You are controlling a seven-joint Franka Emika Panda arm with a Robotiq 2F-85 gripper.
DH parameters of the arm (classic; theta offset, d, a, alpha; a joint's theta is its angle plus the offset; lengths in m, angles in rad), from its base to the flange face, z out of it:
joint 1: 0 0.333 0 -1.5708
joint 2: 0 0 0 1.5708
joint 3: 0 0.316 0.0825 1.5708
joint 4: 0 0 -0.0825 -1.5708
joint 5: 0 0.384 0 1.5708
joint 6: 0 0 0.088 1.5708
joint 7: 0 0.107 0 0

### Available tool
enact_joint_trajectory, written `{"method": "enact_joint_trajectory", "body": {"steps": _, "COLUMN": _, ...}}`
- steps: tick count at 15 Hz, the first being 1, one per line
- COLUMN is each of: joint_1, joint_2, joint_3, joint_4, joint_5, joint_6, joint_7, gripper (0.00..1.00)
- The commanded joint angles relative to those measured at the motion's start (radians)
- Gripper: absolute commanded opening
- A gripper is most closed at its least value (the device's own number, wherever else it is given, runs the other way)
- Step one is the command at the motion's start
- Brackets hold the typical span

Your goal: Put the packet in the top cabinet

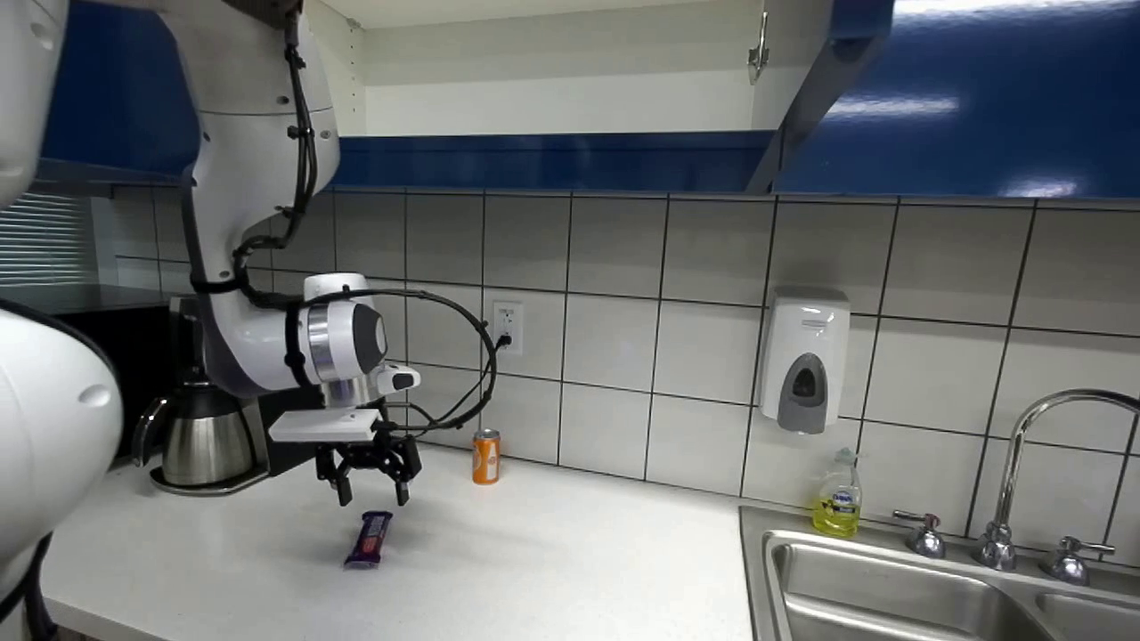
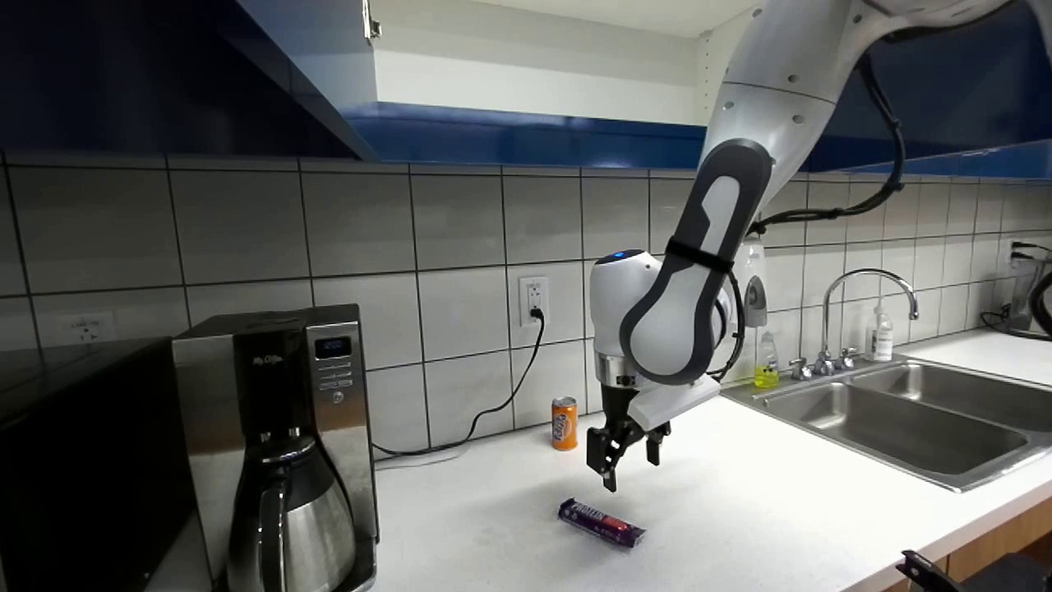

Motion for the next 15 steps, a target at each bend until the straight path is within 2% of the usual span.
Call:
{"method": "enact_joint_trajectory", "body": {"steps": 1, "joint_1": 0.078, "joint_2": 0.106, "joint_3": -0.053, "joint_4": 0.088, "joint_5": 0.015, "joint_6": 0.011, "joint_7": 0.006, "gripper": 1.00}}
{"method": "enact_joint_trajectory", "body": {"steps": 8, "joint_1": 0.174, "joint_2": 0.243, "joint_3": -0.108, "joint_4": 0.181, "joint_5": 0.077, "joint_6": 0.023, "joint_7": -0.021, "gripper": 1.00}}
{"method": "enact_joint_trajectory", "body": {"steps": 15, "joint_1": 0.215, "joint_2": 0.315, "joint_3": -0.134, "joint_4": 0.239, "joint_5": 0.129, "joint_6": 0.027, "joint_7": -0.027, "gripper": 1.00}}
